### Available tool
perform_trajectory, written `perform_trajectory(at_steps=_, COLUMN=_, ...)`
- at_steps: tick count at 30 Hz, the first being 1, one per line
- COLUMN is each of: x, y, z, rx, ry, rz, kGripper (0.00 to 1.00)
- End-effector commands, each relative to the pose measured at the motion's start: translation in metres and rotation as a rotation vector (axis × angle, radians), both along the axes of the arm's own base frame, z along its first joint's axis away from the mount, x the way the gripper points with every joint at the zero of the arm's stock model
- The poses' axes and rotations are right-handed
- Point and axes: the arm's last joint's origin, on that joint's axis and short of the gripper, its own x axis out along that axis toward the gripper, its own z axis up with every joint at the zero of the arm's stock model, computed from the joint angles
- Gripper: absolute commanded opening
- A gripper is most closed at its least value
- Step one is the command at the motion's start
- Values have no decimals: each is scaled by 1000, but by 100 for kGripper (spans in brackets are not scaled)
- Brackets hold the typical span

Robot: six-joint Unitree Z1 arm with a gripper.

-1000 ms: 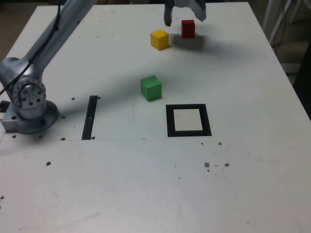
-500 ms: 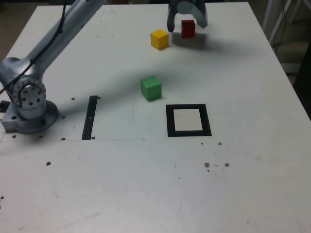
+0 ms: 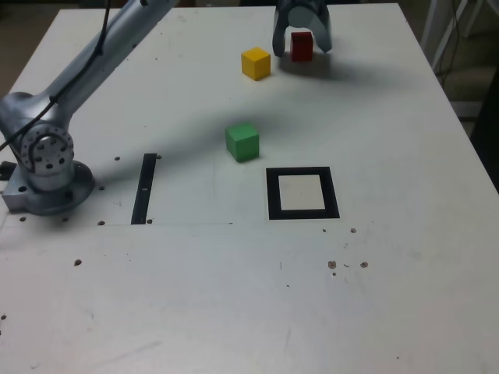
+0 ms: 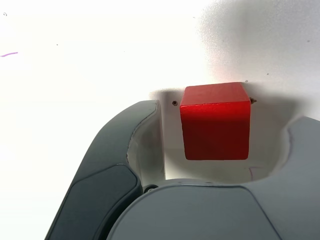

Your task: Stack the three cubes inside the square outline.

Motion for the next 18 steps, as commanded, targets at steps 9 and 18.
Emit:
perform_trajectory(at_steps=9, x=-1, y=2, z=-1, rx=-9, ry=-3, rz=3, kGripper=64)
perform_trajectory(at_steps=18, x=-1, y=5, z=-1, rx=-5, ry=-17, rz=9, kGripper=59)
